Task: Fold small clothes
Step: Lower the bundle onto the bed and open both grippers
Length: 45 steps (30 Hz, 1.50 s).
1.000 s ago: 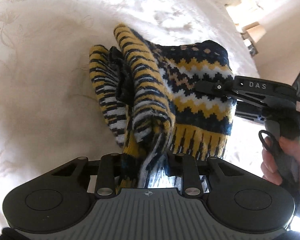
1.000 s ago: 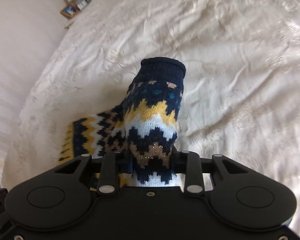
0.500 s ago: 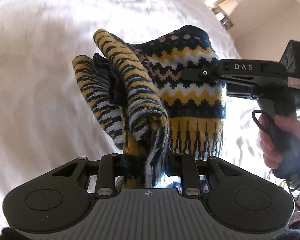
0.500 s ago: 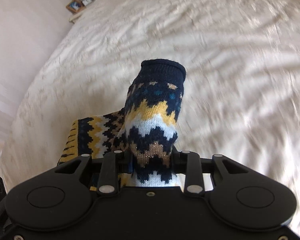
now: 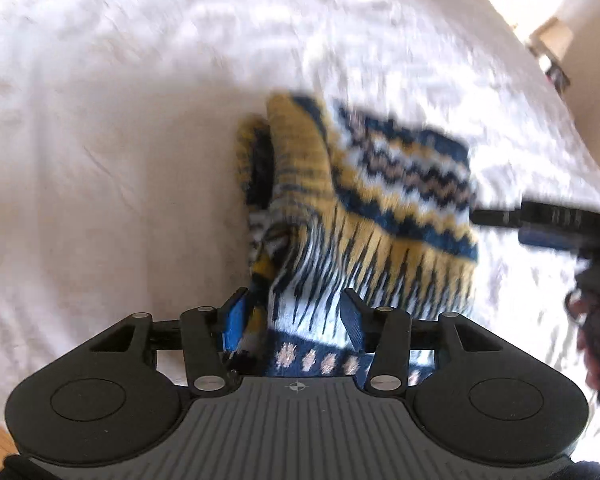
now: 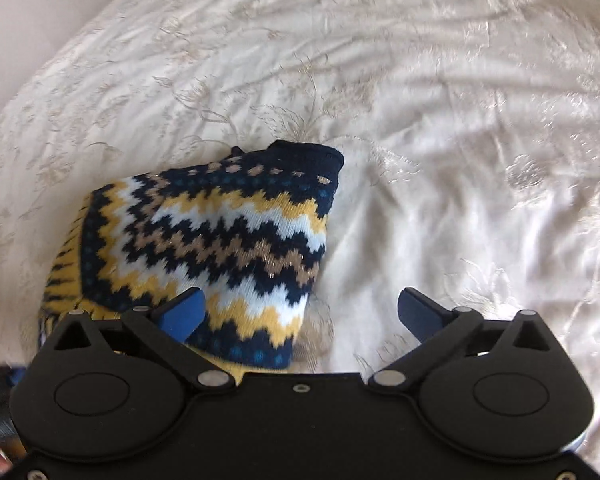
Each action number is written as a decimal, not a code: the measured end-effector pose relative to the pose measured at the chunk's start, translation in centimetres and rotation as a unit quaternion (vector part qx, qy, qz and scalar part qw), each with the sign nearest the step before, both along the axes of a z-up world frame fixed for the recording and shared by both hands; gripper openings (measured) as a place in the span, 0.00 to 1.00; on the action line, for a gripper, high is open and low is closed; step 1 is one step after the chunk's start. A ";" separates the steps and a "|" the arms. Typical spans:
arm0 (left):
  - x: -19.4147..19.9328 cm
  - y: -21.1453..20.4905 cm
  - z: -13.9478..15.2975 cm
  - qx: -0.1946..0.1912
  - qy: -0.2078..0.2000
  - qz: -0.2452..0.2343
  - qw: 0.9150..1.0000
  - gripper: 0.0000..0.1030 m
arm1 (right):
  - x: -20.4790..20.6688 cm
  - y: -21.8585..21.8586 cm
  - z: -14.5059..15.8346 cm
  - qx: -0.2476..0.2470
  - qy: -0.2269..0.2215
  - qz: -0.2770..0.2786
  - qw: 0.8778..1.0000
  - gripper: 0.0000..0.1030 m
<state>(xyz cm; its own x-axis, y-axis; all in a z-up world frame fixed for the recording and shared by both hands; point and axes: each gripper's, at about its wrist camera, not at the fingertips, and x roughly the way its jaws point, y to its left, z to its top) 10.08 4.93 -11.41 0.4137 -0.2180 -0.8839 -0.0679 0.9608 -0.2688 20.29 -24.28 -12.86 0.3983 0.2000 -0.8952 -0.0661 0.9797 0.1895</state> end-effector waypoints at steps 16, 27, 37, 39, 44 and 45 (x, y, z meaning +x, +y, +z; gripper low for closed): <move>11.6 -3.9 -3.8 0.039 0.039 -0.051 0.997 0.47 | 2.1 2.7 -2.5 -0.027 0.079 -0.014 0.996 0.99; 11.9 -4.4 -5.1 0.050 0.022 -0.106 0.993 0.64 | 3.3 3.9 -6.1 0.009 0.151 -0.058 0.987 0.99; 11.5 -3.8 -5.1 0.029 0.001 -0.092 0.995 0.65 | 3.1 2.8 -6.2 0.042 0.156 -0.089 0.983 0.99; 11.6 -3.5 -4.9 0.021 0.002 -0.092 0.996 0.65 | 2.7 2.1 -6.2 0.070 0.156 -0.126 0.977 0.99; 11.6 -2.4 -2.4 0.024 -0.020 -0.100 0.994 0.51 | 2.0 1.1 -3.4 0.056 0.129 -0.134 0.981 0.96; 11.7 -2.1 -2.1 0.026 -0.027 -0.093 0.995 0.51 | 2.0 1.0 -2.1 0.033 0.106 -0.129 0.985 0.97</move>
